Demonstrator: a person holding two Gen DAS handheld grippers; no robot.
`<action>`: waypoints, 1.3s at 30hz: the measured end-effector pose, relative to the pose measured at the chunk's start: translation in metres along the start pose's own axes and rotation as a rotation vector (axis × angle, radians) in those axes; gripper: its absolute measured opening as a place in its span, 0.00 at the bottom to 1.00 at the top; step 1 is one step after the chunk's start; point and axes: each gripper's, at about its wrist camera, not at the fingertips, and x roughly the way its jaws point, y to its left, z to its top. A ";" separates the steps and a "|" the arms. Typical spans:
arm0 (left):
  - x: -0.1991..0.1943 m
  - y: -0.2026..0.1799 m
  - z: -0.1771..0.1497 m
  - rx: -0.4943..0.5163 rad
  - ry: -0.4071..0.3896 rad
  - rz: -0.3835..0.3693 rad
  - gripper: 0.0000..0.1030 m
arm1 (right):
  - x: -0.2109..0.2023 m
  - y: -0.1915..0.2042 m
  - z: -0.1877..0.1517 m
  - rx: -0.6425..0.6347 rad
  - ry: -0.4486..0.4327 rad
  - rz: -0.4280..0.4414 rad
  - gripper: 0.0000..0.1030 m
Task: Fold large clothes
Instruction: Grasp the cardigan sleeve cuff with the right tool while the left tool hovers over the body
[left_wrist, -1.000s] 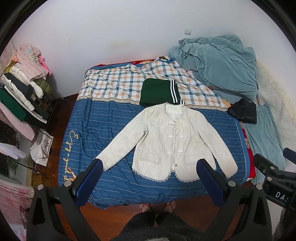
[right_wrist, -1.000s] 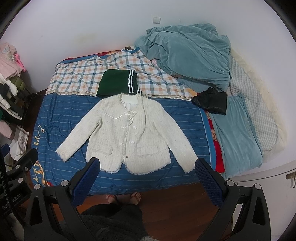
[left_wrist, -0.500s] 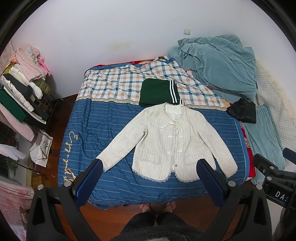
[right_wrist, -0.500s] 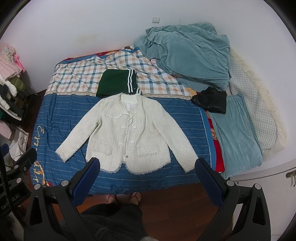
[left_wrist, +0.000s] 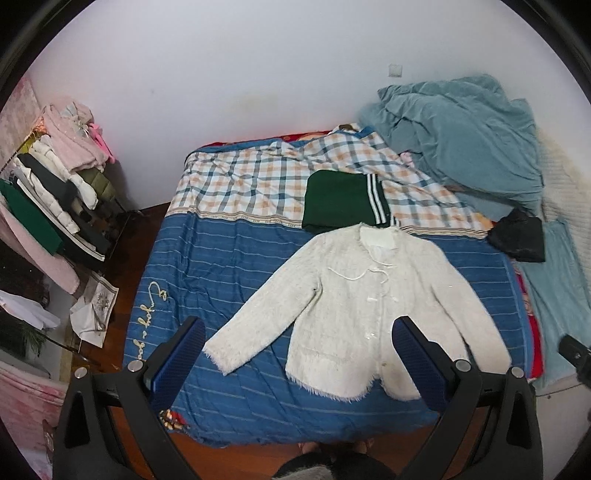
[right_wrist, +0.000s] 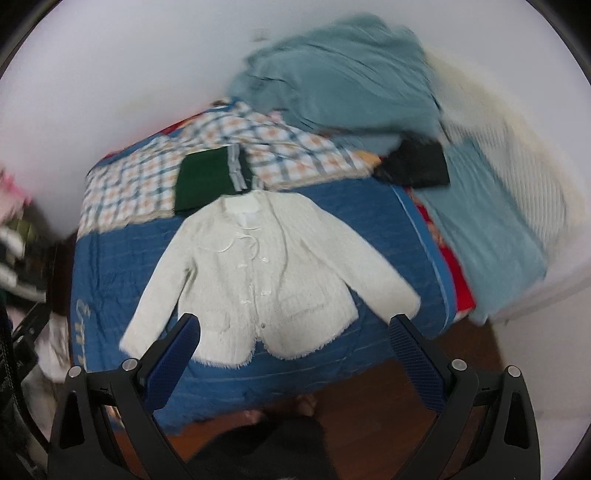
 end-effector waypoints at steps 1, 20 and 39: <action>0.018 -0.001 -0.001 0.003 0.011 0.007 1.00 | 0.016 -0.010 -0.002 0.045 0.012 -0.008 0.79; 0.334 -0.094 -0.073 -0.018 0.436 0.226 1.00 | 0.495 -0.283 -0.167 1.246 0.255 0.231 0.65; 0.457 -0.168 -0.098 0.002 0.503 0.209 1.00 | 0.614 -0.344 -0.086 1.339 -0.106 0.330 0.32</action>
